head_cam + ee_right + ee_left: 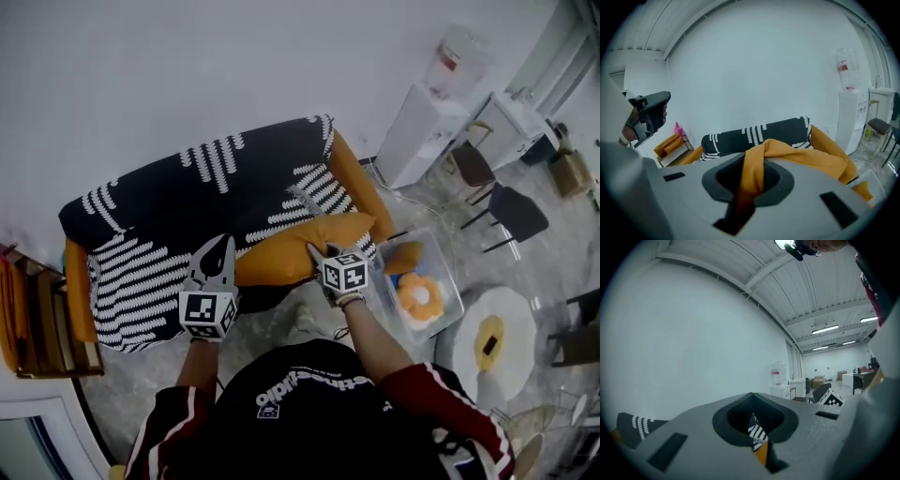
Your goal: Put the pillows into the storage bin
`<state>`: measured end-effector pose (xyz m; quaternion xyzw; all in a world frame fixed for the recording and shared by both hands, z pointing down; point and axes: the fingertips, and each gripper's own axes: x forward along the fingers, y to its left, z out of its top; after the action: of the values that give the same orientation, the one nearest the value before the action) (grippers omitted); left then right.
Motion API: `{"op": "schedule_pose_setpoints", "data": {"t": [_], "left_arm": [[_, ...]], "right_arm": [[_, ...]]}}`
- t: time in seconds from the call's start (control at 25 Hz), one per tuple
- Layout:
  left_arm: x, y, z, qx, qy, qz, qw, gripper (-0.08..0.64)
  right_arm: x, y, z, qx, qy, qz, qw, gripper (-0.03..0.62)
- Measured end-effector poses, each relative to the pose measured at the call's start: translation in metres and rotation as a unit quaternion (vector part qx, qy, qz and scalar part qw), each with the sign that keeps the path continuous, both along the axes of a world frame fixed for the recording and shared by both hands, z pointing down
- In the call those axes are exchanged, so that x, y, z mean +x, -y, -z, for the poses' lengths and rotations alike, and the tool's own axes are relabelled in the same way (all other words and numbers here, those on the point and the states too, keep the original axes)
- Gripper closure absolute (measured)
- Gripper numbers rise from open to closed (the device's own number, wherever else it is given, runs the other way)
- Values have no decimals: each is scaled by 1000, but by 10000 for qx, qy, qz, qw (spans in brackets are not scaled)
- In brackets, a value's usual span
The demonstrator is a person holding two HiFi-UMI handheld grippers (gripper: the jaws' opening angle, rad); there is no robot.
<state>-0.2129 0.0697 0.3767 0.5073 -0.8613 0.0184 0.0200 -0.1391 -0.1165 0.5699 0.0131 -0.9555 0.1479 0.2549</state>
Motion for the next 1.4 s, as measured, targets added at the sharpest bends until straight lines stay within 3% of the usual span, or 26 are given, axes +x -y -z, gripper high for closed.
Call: {"op": "schedule_pose_setpoints", "data": {"t": [0.32,0.6,1.0,1.4], "left_arm": [[26,1,2,169,-56,-270,9995,557],[51,40,2,269,-134,-734,9969,557],[116,160,6,74,3,-1640,9864,557],[216,306,-17,-349,16,-2433,9693,557]], "right_arm": [[50,4,47,231,413,-440,9979,537],[94,35,85,643,652,-847,9922,537],[175,127,120,985,1009,-1567,9775,537],[283,249,98,977,905,-2221,9659,537]]}}
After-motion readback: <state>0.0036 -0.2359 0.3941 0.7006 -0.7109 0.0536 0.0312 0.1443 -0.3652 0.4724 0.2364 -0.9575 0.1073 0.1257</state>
